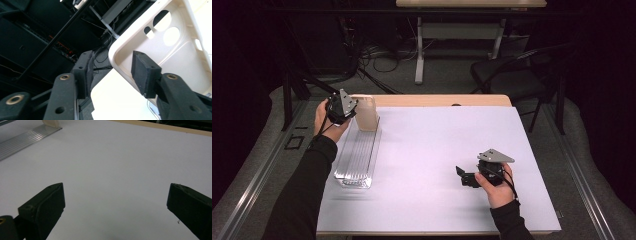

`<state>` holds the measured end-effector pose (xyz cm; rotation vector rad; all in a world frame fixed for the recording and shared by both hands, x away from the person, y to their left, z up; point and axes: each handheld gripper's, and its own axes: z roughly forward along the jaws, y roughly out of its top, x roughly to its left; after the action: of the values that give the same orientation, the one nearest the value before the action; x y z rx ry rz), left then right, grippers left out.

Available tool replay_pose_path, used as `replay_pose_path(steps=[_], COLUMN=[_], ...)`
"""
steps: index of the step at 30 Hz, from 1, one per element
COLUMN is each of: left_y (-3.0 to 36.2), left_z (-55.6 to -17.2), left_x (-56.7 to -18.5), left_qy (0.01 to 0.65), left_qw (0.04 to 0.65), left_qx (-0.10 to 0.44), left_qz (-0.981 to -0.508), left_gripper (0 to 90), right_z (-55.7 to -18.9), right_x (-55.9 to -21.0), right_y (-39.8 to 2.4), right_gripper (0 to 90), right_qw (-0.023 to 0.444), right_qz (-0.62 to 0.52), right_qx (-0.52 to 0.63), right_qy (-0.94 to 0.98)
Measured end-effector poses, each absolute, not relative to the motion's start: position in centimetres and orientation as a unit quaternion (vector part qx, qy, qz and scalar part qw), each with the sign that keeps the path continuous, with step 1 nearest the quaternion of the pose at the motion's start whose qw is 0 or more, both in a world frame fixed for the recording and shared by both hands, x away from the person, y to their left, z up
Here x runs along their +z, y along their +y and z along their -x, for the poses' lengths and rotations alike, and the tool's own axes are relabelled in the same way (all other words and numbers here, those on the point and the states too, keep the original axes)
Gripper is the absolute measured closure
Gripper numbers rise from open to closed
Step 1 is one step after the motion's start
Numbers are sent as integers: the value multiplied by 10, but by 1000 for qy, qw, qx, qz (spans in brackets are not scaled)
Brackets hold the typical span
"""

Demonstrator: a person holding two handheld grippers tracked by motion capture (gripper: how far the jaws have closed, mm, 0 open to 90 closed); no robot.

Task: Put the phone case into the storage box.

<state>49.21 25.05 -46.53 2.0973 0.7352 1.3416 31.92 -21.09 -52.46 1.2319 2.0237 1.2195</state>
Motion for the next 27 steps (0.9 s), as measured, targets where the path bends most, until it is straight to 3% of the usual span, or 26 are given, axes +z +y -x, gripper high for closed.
replay_pose_path(steps=[6, 14, 21, 27], left_y=[252, 251, 255, 257], left_z=[-491, -484, -481, -480], left_x=[-463, -457, -452, -449], left_qy=[284, 294, 340, 365], left_qw=[271, 282, 293, 315], left_qx=[493, 482, 446, 416], left_qz=[-776, -775, -774, -771], left_gripper=[459, 467, 462, 389], right_z=[-319, -319, -318, -319], right_x=[-524, -524, -523, -524], right_y=[-211, -211, -212, -211], right_gripper=[18, 21, 23, 23], right_qw=[236, 237, 237, 237], right_qz=[-449, -448, -449, -447], right_qx=[445, 447, 447, 447], right_qy=[738, 738, 737, 738])
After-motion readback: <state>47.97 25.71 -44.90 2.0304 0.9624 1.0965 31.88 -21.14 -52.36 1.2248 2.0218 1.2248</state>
